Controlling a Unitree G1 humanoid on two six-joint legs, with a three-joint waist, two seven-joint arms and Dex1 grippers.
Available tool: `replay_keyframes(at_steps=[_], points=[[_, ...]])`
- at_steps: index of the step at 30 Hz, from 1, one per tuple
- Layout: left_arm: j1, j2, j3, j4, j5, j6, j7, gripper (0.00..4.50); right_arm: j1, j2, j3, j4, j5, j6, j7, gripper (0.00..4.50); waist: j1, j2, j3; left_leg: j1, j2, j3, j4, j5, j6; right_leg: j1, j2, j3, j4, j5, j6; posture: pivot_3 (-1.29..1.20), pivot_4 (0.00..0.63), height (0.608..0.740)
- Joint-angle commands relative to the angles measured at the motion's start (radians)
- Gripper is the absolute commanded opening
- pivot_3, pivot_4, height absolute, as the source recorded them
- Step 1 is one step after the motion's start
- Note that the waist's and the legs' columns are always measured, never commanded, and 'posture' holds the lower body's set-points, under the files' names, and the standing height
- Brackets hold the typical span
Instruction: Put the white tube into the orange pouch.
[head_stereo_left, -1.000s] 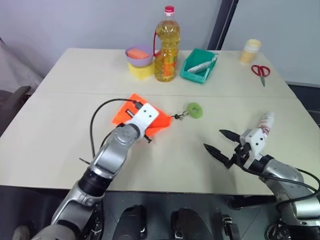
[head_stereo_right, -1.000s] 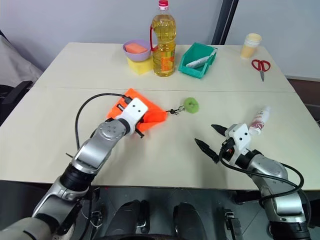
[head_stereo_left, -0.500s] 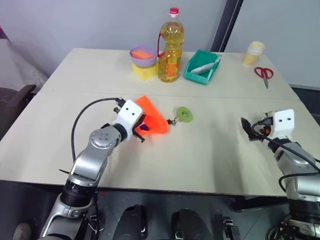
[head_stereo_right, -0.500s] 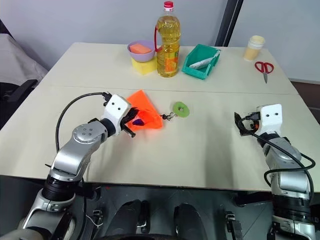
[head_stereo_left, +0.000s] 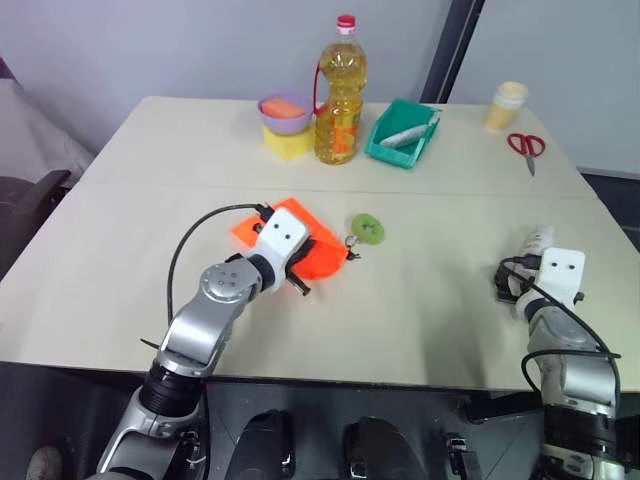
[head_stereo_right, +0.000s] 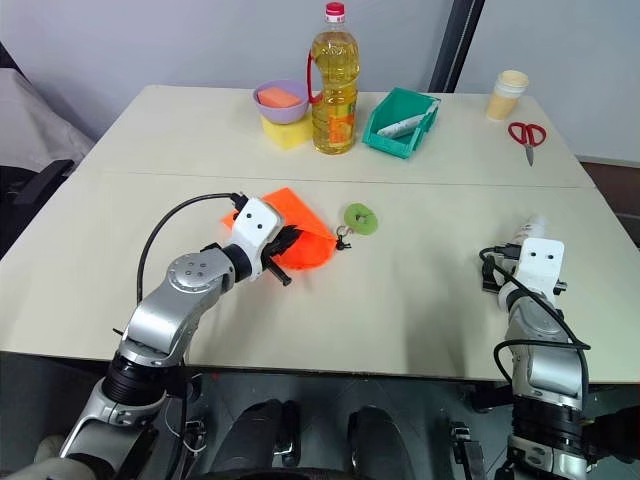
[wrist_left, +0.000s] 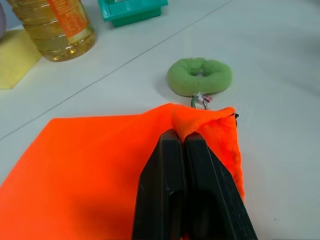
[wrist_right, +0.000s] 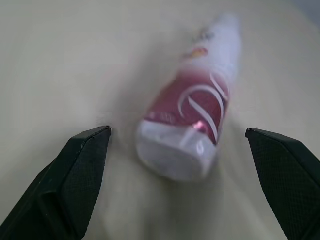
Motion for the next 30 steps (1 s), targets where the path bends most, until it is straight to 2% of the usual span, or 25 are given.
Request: replay_keyframes(at_steps=[1,3,6,7,14,18,22,26,30], points=[[-0.017,-0.006,-0.009,-0.018,-0.001,-0.012,-0.002,0.01,-0.025,0.002,-0.039,-0.002,0.014,-0.022,-0.012,4.25,0.000,0.000,0.000,0.000,0.000,0.000,0.000,0.000,0.000,0.000,0.000,0.000,0.000,0.000,0.000,0.00,0.150,0.737],[-0.017,-0.005,-0.008,-0.015,0.000,-0.013,-0.003,0.00,-0.030,0.001,-0.042,0.014,0.014,-0.042,-0.010,3.68,0.000,0.000,0.000,0.000,0.000,0.000,0.000,0.000,0.000,0.000,0.000,0.000,0.000,0.000,0.000,0.00,0.150,0.737],[-0.014,-0.004,-0.006,-0.017,0.001,-0.012,-0.005,0.00,-0.033,-0.008,-0.038,0.028,0.003,-0.059,-0.009,2.14,0.000,0.000,0.000,0.000,0.000,0.000,0.000,0.000,0.000,0.000,0.000,0.000,0.000,0.000,0.000,0.00,0.150,0.737],[-0.011,-0.002,-0.005,-0.019,0.001,-0.012,-0.006,0.00,-0.032,-0.014,-0.034,0.028,-0.001,-0.063,-0.003,1.76,0.000,0.000,0.000,0.000,0.000,0.000,0.000,0.000,0.000,0.000,0.000,0.000,0.000,0.000,0.000,0.00,0.150,0.737],[-0.006,0.001,-0.001,-0.017,0.002,-0.017,-0.007,0.00,-0.016,-0.044,0.004,-0.002,-0.024,-0.122,0.057,1.76,-0.001,0.000,0.000,0.000,0.000,0.000,-0.001,0.000,0.000,-0.001,0.000,0.000,0.000,0.000,0.000,0.00,0.150,0.737],[-0.010,0.000,0.010,-0.005,-0.003,-0.025,-0.008,0.00,0.018,-0.083,0.054,-0.088,0.042,-0.207,0.251,1.76,-0.002,0.001,0.000,-0.001,0.000,0.000,-0.001,0.000,0.000,-0.001,0.000,0.000,0.000,0.000,0.000,0.00,0.150,0.737],[-0.012,-0.002,0.031,0.005,-0.018,-0.029,-0.013,0.00,0.143,-0.191,0.178,-0.298,0.161,-0.193,0.573,1.76,-0.001,0.001,0.001,-0.001,0.000,0.000,-0.001,0.000,0.000,-0.002,0.001,0.000,0.000,0.000,0.000,0.00,0.150,0.737],[-0.013,-0.004,0.044,0.003,-0.033,-0.023,-0.015,0.00,0.220,-0.243,0.233,-0.471,0.317,-0.087,0.714,1.76,0.002,0.001,0.001,-0.001,0.001,-0.001,-0.001,0.000,0.000,-0.002,0.001,0.000,-0.001,0.000,0.001,0.00,0.150,0.737],[-0.012,-0.003,0.045,-0.006,-0.043,-0.016,-0.015,0.00,0.234,-0.270,0.297,-0.538,0.341,-0.032,0.750,1.76,0.006,0.000,0.001,-0.001,0.001,-0.001,0.000,-0.001,0.001,-0.001,0.000,0.000,-0.001,0.000,0.001,0.00,0.150,0.737]])
